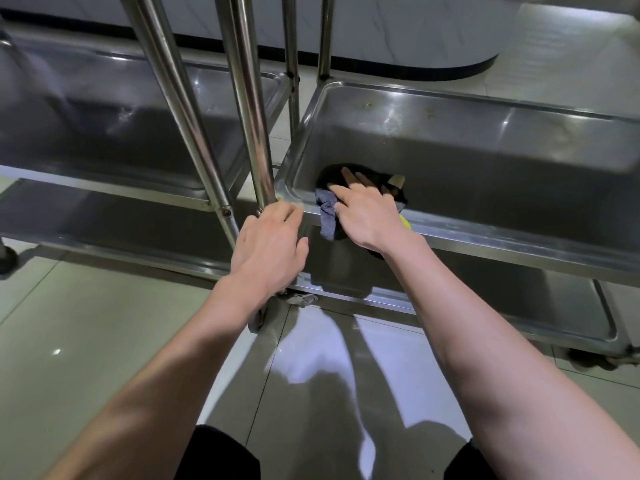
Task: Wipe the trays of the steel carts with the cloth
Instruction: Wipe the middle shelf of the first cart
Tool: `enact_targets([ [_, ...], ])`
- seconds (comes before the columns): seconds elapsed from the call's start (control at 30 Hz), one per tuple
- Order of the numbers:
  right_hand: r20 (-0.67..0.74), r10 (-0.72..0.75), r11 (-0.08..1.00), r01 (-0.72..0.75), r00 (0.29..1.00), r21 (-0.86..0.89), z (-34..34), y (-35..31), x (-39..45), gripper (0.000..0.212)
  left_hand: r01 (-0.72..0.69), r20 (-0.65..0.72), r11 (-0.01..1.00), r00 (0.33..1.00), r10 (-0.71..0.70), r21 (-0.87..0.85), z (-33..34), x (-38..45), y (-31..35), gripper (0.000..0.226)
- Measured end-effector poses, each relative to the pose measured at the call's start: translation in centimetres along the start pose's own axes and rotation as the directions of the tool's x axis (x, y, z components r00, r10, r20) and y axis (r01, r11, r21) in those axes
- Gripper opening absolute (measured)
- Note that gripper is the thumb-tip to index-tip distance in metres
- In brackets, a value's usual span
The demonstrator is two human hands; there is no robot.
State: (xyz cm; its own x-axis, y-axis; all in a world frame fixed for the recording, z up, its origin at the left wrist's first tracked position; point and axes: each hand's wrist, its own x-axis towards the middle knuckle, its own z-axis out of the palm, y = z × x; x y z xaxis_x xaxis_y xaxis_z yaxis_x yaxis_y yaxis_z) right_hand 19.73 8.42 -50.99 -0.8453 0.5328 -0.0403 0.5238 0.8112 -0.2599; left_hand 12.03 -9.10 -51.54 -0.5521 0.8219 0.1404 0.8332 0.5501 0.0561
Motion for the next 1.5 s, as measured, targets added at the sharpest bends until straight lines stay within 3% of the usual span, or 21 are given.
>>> enact_targets([
  [0.27, 0.031, -0.126, 0.991, 0.124, 0.992, 0.056, 0.5, -3.3, 2.6, 0.049, 0.002, 0.001, 1.0, 1.0, -0.002, 0.024, 0.3, -0.2, 0.0, 0.039],
  [0.5, 0.015, -0.124, 0.99, 0.122, 0.992, 0.068, 0.2, -3.1, 2.1, 0.047, 0.028, 0.019, 0.999, 0.999, -0.029, 0.041, 0.0, -0.4, 0.4, 0.042],
  [0.73, -0.01, 0.015, 0.999, -0.015, 1.0, 0.05, -1.0, 1.8, -0.7, 0.044, 0.09, 0.042, 0.995, 0.995, -0.091, 0.032, -0.7, 0.1, 2.8, 0.045],
  [0.9, -0.055, 0.112, 0.994, -0.112, 0.992, 0.008, -2.0, 7.2, -3.6, 0.041, -0.104, 0.027, 0.994, 0.994, 0.104, 0.016, -0.9, 1.4, 8.7, 0.04],
  [1.0, -0.083, 0.167, 0.986, -0.169, 0.982, -0.01, -2.6, 10.0, -5.6, 0.039, -0.143, 0.037, 0.99, 0.989, 0.143, -0.02, -0.5, 2.4, 11.6, 0.038],
  [1.27, -0.171, 0.282, 0.956, -0.292, 0.944, -0.031, -3.9, 17.5, -9.9, 0.039, -0.139, 0.048, 0.988, 0.989, 0.143, -0.072, 0.2, 4.2, 13.5, 0.038],
  [1.5, -0.229, 0.42, 0.9, -0.436, 0.878, -0.021, -5.1, 23.1, -12.9, 0.035, -0.057, 0.033, 0.997, 0.998, 0.059, -0.055, -0.3, 5.1, 12.8, 0.041],
])
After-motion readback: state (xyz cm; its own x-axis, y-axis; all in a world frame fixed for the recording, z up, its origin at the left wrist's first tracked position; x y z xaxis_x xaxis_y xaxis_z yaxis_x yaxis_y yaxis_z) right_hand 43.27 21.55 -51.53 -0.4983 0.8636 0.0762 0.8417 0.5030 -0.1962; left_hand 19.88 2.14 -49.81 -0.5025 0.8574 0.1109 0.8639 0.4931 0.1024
